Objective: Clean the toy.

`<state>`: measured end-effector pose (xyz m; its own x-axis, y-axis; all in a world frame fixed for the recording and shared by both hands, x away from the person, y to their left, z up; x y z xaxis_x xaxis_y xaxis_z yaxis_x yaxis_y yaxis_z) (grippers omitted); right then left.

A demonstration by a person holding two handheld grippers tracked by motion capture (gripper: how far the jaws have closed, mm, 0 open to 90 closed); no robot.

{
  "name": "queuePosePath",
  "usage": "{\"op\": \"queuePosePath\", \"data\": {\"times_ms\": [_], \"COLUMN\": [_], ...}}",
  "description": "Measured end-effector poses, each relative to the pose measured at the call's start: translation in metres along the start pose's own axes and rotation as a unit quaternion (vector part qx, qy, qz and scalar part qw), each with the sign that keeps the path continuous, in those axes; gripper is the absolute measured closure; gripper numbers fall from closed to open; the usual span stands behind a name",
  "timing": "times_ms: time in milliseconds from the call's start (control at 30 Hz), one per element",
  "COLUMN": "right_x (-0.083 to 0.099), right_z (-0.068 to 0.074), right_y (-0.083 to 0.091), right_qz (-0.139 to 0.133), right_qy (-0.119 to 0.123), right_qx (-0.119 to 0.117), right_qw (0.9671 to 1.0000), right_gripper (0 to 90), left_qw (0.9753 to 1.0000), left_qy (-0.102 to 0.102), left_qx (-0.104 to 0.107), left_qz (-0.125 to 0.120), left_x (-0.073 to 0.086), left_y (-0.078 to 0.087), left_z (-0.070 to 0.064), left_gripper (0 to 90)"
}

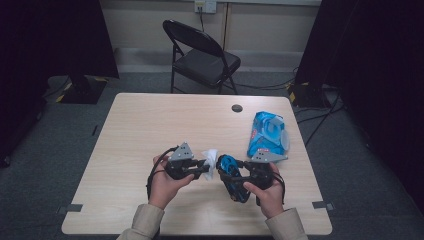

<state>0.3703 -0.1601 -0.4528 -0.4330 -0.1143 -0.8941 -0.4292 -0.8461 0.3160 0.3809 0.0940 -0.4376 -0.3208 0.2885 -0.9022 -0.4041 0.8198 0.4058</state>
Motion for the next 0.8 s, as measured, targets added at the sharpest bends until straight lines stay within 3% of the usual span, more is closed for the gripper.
{"op": "queuePosePath", "data": {"times_ms": [233,300,800], "right_x": [0.003,0.003,0.002], "right_z": [0.002,0.001,-0.001], "right_y": [-0.003,-0.003,-0.001], "right_qz": [0.008,0.008,0.003], "right_qy": [0.002,0.002,-0.001], "right_qx": [0.000,0.001,0.002], "right_qw": [1.0000,1.0000,1.0000], "right_gripper": [25.0,25.0,25.0], "left_qw": [0.9999,0.9998,0.9994], "left_qy": [-0.009,-0.003,-0.016], "left_qx": [0.013,0.018,0.027], "left_qz": [0.000,-0.005,0.017], "left_x": [-0.005,-0.004,0.004], "left_y": [-0.009,-0.010,-0.024], "left_z": [-0.007,-0.008,-0.018], "left_gripper": [76.6,76.6,76.7]}}
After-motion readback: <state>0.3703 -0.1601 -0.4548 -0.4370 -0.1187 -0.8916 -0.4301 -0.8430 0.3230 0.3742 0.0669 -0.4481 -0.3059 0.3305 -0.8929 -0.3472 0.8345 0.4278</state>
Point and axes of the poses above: each handheld gripper's, and its own axes: y roughly backward along the jaws, x roughly out of its underside, z roughly to its left, the point moved 1 cm from there along -y, roughly forward along the jaws, and after that the axes turned 2 degrees about -z, right-handed, at the moved point
